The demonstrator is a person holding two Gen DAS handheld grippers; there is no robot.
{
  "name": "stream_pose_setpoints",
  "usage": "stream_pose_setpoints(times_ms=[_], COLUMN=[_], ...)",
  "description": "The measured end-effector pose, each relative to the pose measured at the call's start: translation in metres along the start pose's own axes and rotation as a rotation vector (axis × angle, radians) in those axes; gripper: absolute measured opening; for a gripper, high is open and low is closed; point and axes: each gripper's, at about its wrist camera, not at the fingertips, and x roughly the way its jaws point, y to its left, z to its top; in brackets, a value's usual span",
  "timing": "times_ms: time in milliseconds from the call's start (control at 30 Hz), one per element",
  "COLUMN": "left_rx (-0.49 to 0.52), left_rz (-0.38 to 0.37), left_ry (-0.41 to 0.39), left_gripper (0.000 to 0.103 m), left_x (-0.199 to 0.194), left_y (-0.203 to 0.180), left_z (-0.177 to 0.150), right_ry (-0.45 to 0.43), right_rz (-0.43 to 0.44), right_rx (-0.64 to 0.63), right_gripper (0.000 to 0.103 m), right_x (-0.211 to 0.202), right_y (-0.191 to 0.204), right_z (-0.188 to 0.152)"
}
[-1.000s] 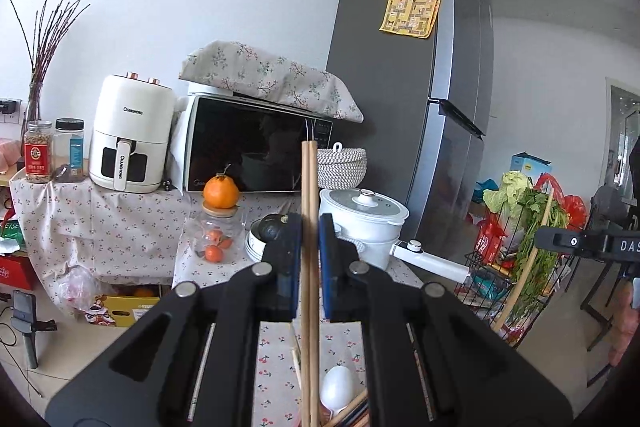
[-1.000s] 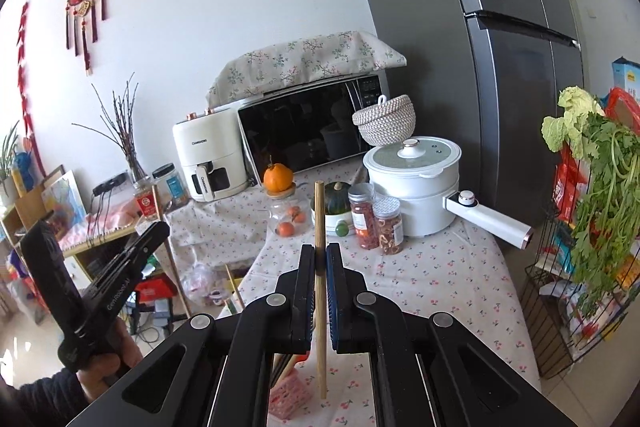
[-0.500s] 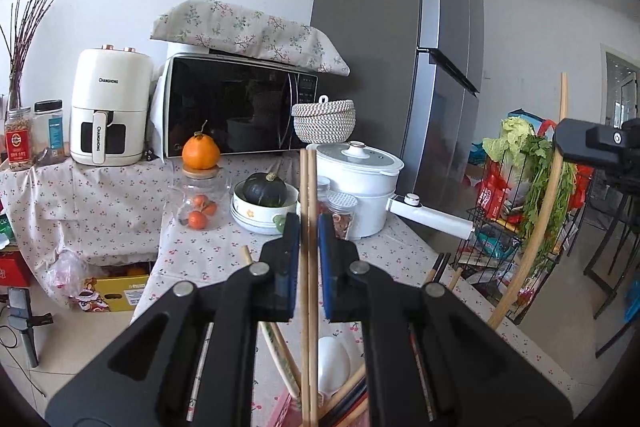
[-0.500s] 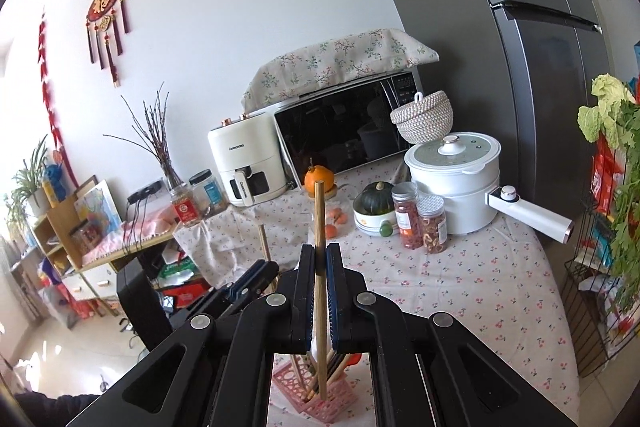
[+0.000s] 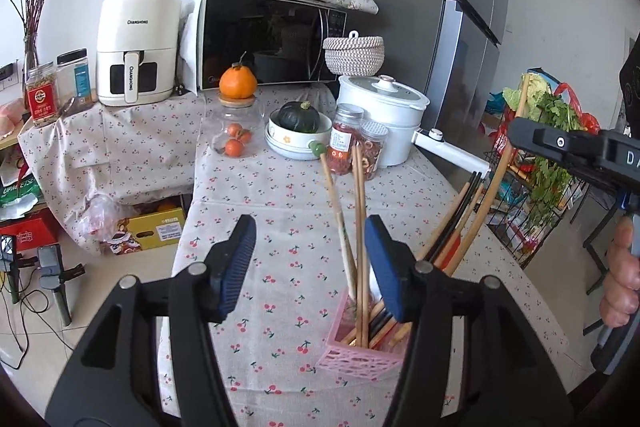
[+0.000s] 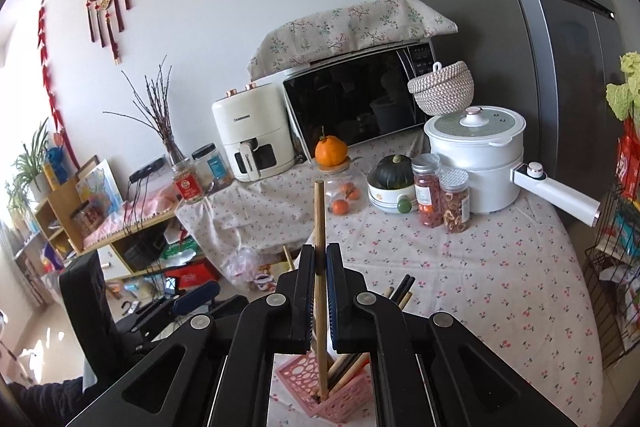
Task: Organize utensils
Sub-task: 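Open both tools to drop the chopsticks into the pink basket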
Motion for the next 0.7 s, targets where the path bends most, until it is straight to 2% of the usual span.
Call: stream_pose_setpoints(times_ms=[133,233,267,300,333,367,467,500,567,667,700], left_rx=[-0.031,-0.035,-0.031,-0.032,-0.039,-0.049,-0.060,-0.055,-0.036,0.011,0.015], left_rz=[0.025,0.066,0.098,0.123,0.134,0.140,0.176,0.193,0.231,0.282,0.284], left_ry=[0.078,0.115,0.128,0.138,0.145,0.151,0.147,0.143,0.133,0.143,0.142], left_gripper=[0.062,0.075,0.079,0.082,0.082,0.083,0.090,0.095,0.102,0.102,0.102], left_x=[0.003,0.002,0.001,0.000,-0.002,-0.005,-0.018,-0.023,-0.035,-0.048,-0.054], left_y=[0.010,0.010,0.009,0.007,0.006,0.006,0.000,-0.003,-0.009,-0.020,-0.023], left_z=[-0.004,-0.005,-0.006,-0.005,-0.005,-0.005,-0.004,-0.004,-0.004,-0.006,-0.008], right_ry=[0.051,0.083,0.088,0.087,0.079,0.064,0.032,0.026,0.023,0.045,0.051], right_rz=[-0.019,-0.021,-0.026,-0.034,-0.045,-0.058,-0.107,-0.116,-0.146,-0.219,-0.243], right_rx=[-0.021,-0.009,-0.005,-0.004,-0.004,-0.008,-0.018,-0.016,-0.013,-0.023,-0.030], right_gripper=[0.006,0.011,0.020,0.034,0.042,0.055,0.067,0.075,0.086,0.103,0.103], right_x=[0.016,0.021,0.020,0.017,0.013,0.007,-0.013,-0.021,-0.036,-0.055,-0.062], right_y=[0.005,0.003,0.003,0.002,0.002,0.003,0.007,0.008,0.010,0.013,0.014], right_z=[-0.010,-0.013,-0.013,-0.013,-0.012,-0.011,-0.006,-0.006,-0.007,-0.015,-0.019])
